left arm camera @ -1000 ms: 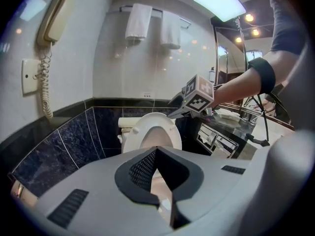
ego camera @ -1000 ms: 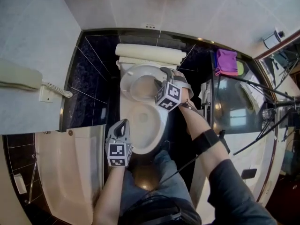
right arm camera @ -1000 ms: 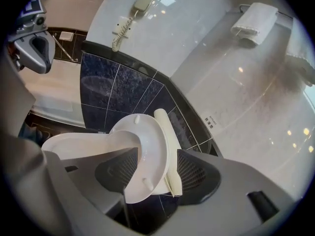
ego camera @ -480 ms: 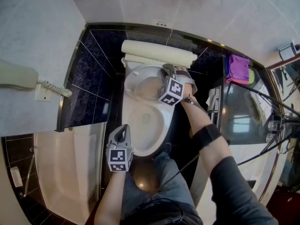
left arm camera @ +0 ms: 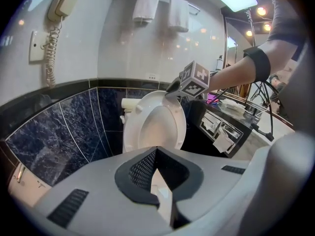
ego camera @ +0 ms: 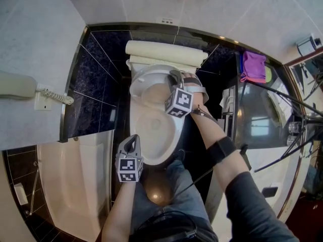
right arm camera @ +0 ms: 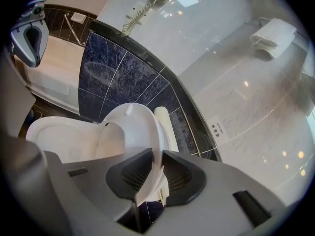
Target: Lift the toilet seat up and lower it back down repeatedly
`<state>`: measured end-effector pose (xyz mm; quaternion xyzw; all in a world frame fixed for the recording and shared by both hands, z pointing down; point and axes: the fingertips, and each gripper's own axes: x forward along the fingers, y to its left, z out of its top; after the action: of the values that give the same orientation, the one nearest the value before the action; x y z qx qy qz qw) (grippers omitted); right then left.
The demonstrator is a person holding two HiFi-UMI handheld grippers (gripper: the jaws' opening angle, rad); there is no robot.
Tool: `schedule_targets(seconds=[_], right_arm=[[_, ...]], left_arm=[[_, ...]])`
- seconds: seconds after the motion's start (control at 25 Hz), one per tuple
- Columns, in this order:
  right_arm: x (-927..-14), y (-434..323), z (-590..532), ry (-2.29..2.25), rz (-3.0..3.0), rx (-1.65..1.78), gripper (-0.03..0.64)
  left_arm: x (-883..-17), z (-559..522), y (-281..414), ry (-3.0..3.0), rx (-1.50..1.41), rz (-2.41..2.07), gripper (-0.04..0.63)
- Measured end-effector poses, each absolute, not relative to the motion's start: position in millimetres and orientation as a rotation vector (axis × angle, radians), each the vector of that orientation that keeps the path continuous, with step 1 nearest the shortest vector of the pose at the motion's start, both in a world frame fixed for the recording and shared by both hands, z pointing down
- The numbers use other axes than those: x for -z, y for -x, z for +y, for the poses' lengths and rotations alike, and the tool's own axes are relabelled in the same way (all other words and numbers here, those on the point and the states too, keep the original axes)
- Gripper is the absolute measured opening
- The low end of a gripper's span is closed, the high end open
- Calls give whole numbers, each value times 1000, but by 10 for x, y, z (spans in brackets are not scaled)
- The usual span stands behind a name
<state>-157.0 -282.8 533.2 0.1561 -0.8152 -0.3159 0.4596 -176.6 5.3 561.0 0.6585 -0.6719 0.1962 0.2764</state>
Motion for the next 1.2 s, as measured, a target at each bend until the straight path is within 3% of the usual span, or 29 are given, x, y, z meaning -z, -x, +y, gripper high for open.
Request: schedule_targets(seconds=[0.64,1.2], right_arm=[[-5234,1161,-1298,-398,-2037,862,80],[-5995,688,378,-282,-1983,784,105]], left_arm=[[-6006,407,1487,-1821,-594,-1660,-5],[-6446,583,1320,-1866,-606,-1603,-5]])
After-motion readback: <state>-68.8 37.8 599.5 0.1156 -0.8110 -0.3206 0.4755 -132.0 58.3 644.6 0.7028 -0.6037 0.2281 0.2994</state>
